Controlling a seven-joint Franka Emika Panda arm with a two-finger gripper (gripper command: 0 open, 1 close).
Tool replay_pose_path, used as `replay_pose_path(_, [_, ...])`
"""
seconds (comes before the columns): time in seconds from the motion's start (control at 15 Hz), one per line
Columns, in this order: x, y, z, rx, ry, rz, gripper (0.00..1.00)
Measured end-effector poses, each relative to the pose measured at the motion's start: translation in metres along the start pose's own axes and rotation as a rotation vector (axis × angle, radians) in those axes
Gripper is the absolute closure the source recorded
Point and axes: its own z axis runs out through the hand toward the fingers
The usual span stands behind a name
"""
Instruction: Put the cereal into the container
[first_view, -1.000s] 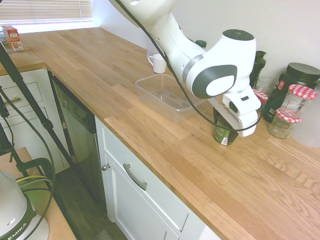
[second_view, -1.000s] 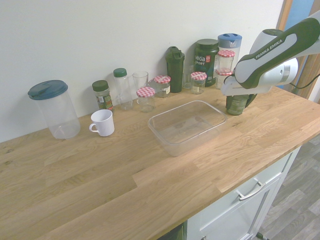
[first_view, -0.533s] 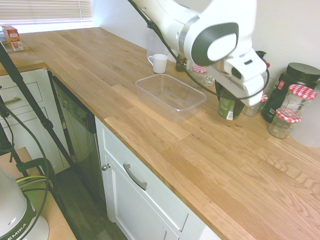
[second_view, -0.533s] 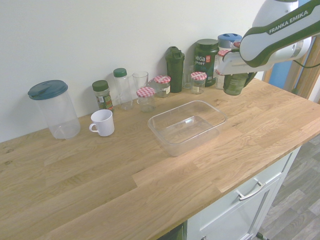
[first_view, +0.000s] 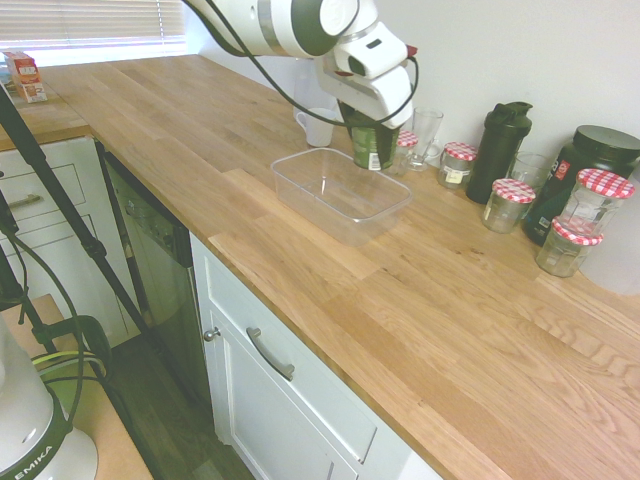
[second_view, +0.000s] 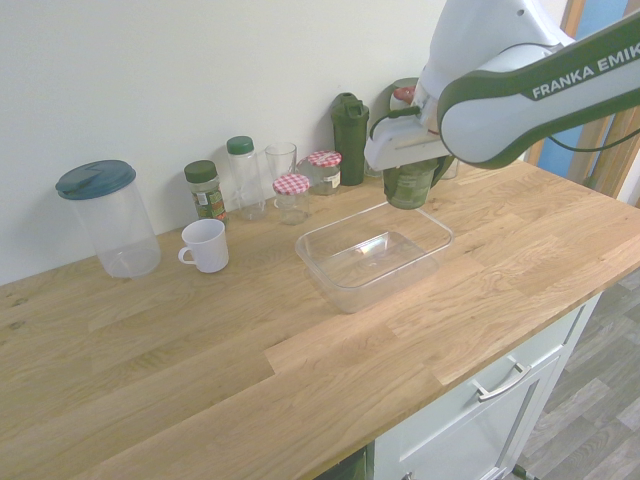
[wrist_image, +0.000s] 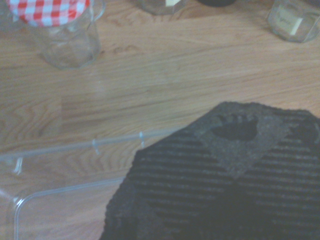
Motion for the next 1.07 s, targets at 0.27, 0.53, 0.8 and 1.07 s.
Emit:
replay_pose_path(0.27, [-0.029,0.012,0.025,-0.033,-0.011,-0.026,1.0])
replay_pose_path(0.53, [-0.04,0.015,0.062,-0.049,-0.028,-0.038,1.0])
replay_pose_path(0.8, [-0.041,0.015,0.092,-0.061,-0.03,-0.035,1.0])
replay_pose_path(1.07, [-0.034,0.013,0.11,-0.069,-0.039,-0.021,0.0])
